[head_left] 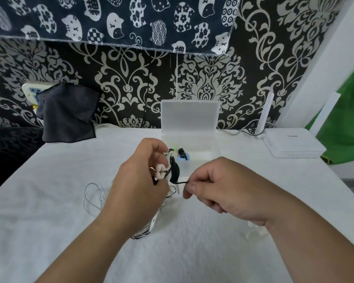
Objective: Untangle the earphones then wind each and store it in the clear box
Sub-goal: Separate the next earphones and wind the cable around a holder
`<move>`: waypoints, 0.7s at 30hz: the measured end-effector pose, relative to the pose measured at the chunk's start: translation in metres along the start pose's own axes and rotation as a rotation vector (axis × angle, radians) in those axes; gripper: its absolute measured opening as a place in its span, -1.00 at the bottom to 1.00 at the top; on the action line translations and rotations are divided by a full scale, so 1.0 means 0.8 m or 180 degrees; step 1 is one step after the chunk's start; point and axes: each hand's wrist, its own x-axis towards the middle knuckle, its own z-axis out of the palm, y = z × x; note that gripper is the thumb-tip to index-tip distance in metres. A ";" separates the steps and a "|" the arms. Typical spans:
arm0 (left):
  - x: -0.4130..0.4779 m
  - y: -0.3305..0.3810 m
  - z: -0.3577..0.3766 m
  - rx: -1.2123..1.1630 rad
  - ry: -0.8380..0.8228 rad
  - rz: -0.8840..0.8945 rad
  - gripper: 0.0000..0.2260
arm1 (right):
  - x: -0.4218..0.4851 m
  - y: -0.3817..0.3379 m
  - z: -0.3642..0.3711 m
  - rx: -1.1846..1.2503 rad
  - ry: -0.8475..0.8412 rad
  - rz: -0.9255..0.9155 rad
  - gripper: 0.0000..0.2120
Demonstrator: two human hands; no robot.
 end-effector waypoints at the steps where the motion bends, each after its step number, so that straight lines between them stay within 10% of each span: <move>1: -0.001 0.000 0.001 0.0094 -0.0090 0.0041 -0.47 | -0.001 -0.003 -0.001 -0.0078 0.0059 -0.0057 -0.79; 8: -0.006 0.003 0.007 0.0417 -0.0427 0.0278 -0.45 | 0.000 -0.004 -0.002 -0.0881 0.0407 -0.0370 -0.71; 21: -0.004 0.008 -0.001 -0.0587 -0.1036 0.0015 -0.45 | 0.002 0.007 -0.017 0.0121 0.1210 -0.0234 -0.75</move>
